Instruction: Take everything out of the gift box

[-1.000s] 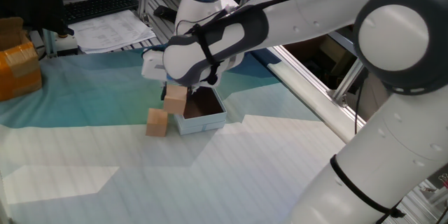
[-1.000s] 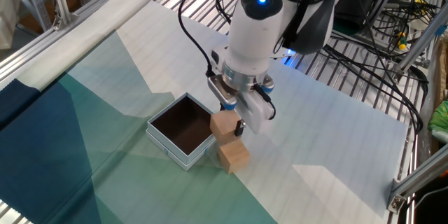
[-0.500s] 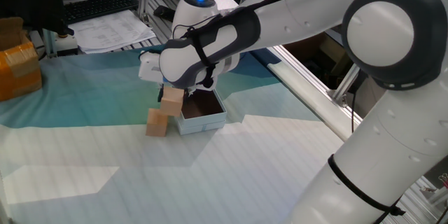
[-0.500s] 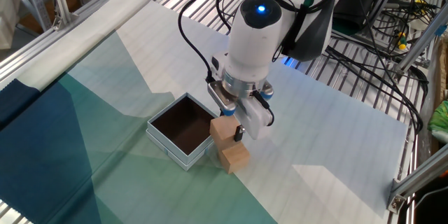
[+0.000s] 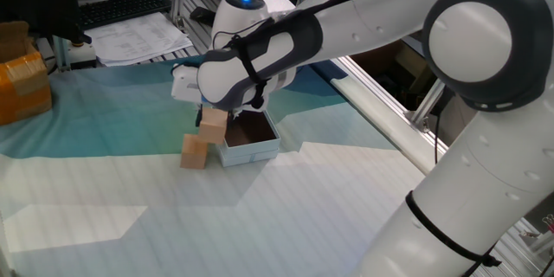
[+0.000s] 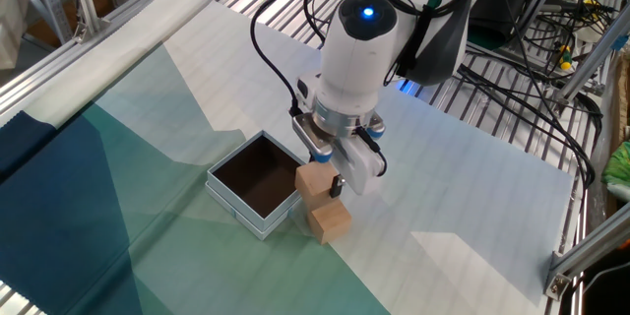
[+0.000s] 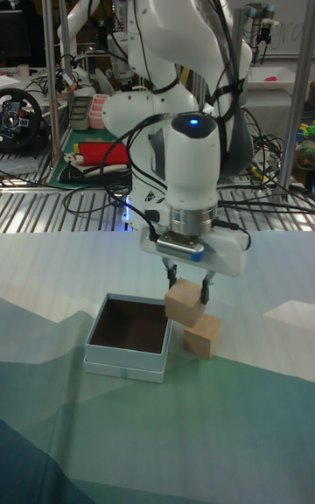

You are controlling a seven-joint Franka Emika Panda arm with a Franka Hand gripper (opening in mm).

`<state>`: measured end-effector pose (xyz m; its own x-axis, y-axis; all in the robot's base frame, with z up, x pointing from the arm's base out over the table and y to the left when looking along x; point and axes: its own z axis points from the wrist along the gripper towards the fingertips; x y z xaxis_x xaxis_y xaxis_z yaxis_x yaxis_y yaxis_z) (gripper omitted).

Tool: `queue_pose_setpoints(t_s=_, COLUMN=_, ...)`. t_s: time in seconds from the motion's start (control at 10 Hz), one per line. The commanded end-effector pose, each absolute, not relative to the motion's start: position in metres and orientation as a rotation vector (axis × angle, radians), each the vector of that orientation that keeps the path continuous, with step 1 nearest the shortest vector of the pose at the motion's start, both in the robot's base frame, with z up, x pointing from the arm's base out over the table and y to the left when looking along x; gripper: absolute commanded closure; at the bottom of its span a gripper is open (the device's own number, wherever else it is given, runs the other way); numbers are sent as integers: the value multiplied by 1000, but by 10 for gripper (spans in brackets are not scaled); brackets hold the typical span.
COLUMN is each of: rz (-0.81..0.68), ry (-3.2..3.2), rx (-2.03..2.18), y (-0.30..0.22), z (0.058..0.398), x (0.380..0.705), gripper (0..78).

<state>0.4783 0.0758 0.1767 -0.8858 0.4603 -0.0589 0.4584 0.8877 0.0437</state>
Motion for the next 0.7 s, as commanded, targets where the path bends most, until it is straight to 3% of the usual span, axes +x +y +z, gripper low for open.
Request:
queue_pose_setpoints(t_s=0.1, rz=36, ry=3037, rx=572, y=76, z=178, x=479, gripper=763)
queue_pose_setpoints(t_s=0.7, rz=40, ry=3058, rx=518, y=100, z=178, x=471, gripper=763)
